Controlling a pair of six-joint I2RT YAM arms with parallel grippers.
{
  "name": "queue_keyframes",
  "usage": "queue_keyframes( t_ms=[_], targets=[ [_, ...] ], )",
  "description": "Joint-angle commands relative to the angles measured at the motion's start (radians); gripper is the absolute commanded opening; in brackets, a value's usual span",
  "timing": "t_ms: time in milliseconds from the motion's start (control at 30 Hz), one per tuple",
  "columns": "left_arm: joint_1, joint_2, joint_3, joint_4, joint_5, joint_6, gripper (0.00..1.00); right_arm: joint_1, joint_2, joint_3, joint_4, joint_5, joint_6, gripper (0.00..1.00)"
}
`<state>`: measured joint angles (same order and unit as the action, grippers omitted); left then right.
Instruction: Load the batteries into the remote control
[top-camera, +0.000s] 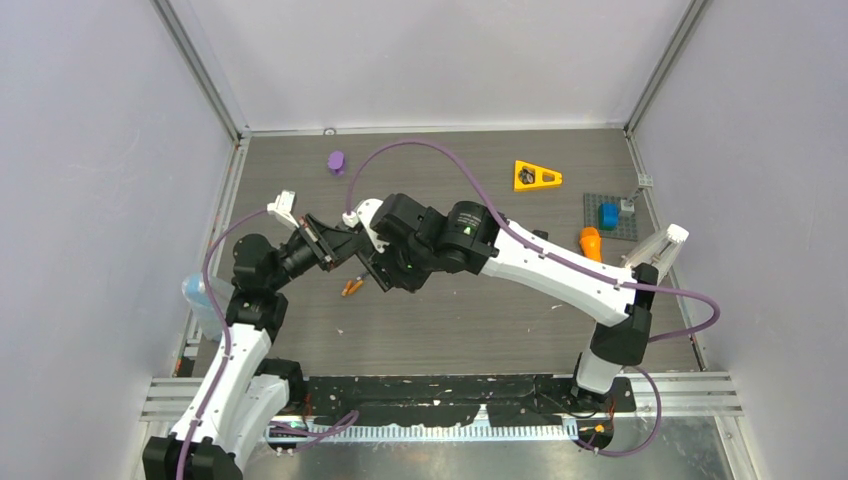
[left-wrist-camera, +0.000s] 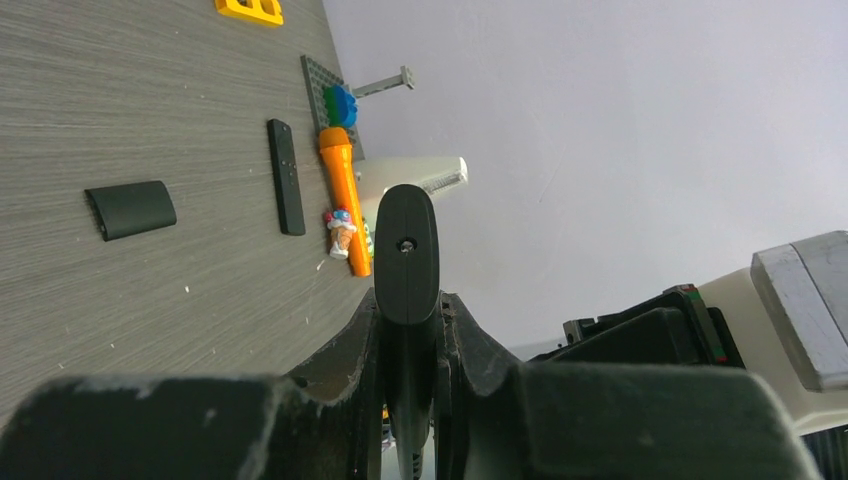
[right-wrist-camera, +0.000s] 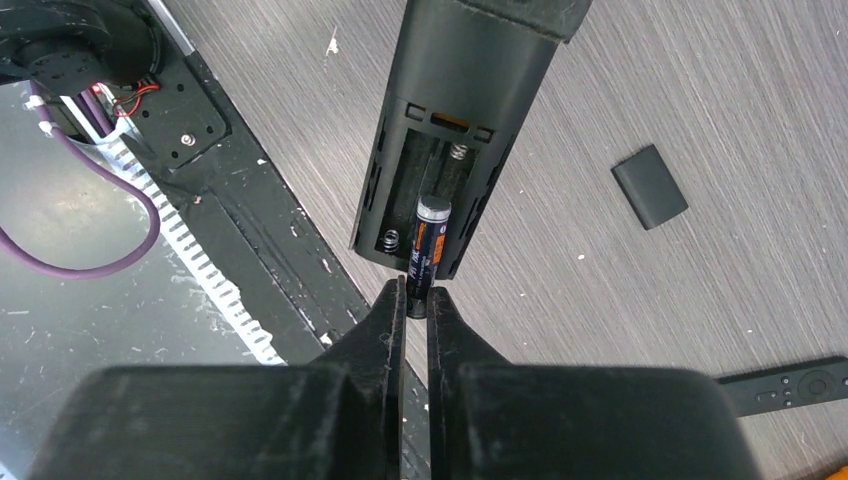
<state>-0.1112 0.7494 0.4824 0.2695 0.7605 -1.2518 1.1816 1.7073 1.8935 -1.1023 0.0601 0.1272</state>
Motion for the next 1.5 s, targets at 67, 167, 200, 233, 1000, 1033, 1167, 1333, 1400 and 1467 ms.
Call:
queue_keyframes(
  t_ms=[67, 167, 200, 233, 1000, 1033, 1167, 1333, 1400, 1467],
  targets=[
    [-0.007, -0.028, 0.005, 0.014, 0.018, 0.015, 0.0, -0.013, 0.025, 0.07, -0.028, -0.006, 0.026, 0.11],
    [-0.007, -0.036, 0.0, 0.013, 0.015, 0.015, 0.0, -0.018, 0.03, 0.077, -0.033, -0.014, 0.033, 0.13],
    [-0.007, -0.037, -0.001, 0.012, 0.013, 0.014, 0.0, -0.023, 0.035, 0.078, -0.034, -0.018, 0.035, 0.15],
    [-0.007, -0.037, -0.003, 0.012, 0.012, 0.012, 0.0, -0.025, 0.038, 0.082, -0.04, -0.024, 0.039, 0.15],
    [-0.007, -0.028, -0.027, -0.028, -0.03, -0.023, 0.0, -0.064, 0.02, 0.072, -0.008, -0.081, 0.076, 0.29],
    [-0.007, -0.027, -0.028, -0.032, -0.032, -0.024, 0.0, -0.067, 0.016, 0.07, -0.004, -0.089, 0.077, 0.28],
    [-0.007, -0.022, -0.035, -0.035, -0.046, -0.039, 0.0, -0.074, 0.012, 0.055, 0.009, -0.116, 0.078, 0.16],
    [-0.007, -0.019, -0.042, -0.035, -0.072, -0.063, 0.0, -0.078, 0.006, 0.041, 0.017, -0.125, 0.08, 0.08],
    [-0.007, -0.025, -0.047, -0.038, -0.089, -0.072, 0.0, -0.08, 0.0, 0.038, 0.018, -0.127, 0.088, 0.07],
    [-0.007, -0.029, -0.054, -0.043, -0.11, -0.086, 0.0, -0.08, -0.003, 0.038, 0.016, -0.128, 0.097, 0.06]
  ],
)
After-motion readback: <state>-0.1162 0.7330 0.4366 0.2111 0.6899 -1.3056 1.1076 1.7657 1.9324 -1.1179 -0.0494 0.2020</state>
